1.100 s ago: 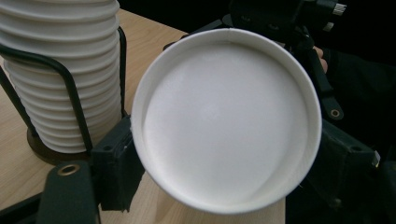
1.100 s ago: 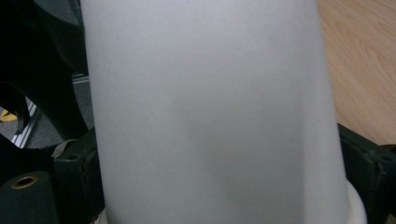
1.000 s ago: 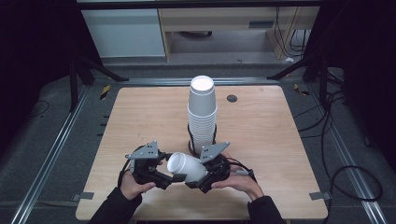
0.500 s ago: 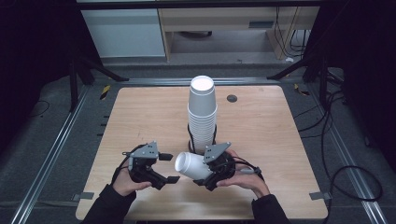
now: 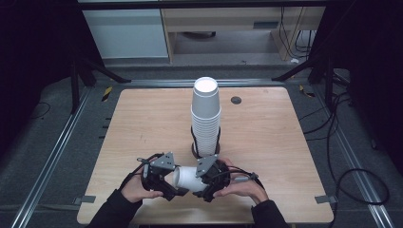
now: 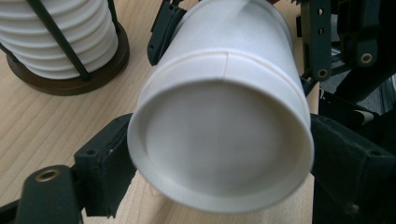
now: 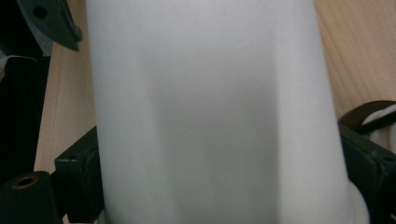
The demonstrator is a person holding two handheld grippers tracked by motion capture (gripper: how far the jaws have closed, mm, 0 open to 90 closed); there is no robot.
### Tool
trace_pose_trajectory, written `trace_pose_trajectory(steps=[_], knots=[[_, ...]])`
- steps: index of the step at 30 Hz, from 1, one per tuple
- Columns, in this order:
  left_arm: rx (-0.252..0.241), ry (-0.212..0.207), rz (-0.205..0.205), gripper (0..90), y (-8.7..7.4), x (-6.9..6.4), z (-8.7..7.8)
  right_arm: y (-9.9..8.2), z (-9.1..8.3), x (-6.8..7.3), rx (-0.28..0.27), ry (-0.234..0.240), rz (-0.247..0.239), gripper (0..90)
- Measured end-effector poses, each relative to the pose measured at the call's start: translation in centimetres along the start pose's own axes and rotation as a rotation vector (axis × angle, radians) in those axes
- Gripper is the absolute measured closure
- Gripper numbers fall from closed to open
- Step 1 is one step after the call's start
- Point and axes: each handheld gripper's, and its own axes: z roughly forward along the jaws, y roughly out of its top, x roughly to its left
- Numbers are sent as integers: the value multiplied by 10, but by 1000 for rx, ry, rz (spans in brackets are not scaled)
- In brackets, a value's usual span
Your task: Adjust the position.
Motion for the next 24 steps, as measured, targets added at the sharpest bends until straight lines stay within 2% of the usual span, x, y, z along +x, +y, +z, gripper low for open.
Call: trace_pose_trajectory(steps=[7,18,21,24], knots=[[21,-2,8,182,1,-3,4,4,4,3,-8,7,-12,89],[13,-16,9,205,0,-2,2,2,5,3,-9,10,-16,72],[10,-26,8,211,0,-1,2,2,4,3,-17,15,-6,62],[8,-18,9,213,-1,-1,1,2,1,2,-29,18,3,54]])
